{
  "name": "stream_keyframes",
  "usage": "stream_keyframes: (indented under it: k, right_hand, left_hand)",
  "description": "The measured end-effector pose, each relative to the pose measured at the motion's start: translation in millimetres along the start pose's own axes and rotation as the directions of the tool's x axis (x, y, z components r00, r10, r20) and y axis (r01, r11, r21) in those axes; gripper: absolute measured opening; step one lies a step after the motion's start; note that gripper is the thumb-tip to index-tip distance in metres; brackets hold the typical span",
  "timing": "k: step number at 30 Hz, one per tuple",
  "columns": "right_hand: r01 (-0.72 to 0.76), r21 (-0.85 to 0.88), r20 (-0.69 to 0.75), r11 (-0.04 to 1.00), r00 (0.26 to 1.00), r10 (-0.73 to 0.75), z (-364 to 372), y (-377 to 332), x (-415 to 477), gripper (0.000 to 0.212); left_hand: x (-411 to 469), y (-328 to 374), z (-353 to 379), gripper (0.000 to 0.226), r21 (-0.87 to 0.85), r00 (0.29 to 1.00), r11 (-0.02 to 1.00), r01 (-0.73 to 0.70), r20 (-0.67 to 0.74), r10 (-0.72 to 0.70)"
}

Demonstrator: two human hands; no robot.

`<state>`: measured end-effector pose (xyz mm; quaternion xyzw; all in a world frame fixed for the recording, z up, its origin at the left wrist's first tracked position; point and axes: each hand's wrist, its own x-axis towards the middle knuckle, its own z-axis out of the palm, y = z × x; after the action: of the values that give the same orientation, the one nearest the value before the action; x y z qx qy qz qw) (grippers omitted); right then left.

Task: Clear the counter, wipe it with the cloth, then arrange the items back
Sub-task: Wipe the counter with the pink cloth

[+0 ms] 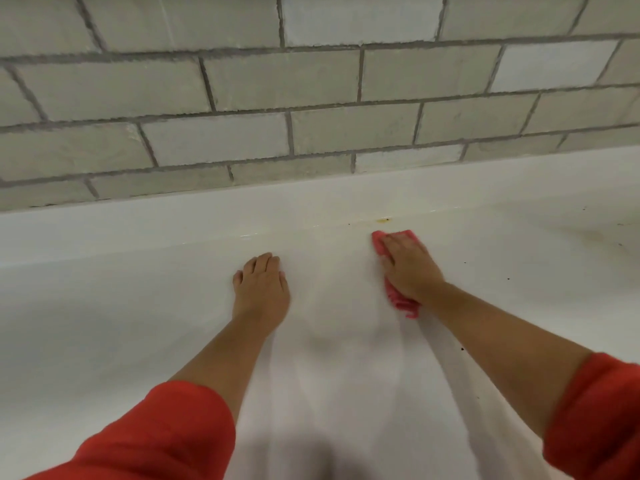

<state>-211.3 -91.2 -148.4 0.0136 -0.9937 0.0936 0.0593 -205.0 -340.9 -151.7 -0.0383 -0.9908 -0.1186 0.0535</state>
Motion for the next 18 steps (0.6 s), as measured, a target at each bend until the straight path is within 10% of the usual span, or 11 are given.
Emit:
stream_keyframes:
  k: [9,18]
  right_hand:
    - [-0.445,-0.050,0.032,0.894,0.894,0.447,2.3,-11.6,71.8,0.054]
    - [-0.109,-0.087,0.052,0.990,0.992,0.114,15.1,-62.3,66.3,0.050]
  left_hand:
    - [2.1,-2.7,7.2,0.042,0.022,0.999,1.000,-0.004,-0.042,0.005]
    - [0.9,0.1,4.9,0.043,0.016,0.999,1.000,0.009,-0.032,-0.009]
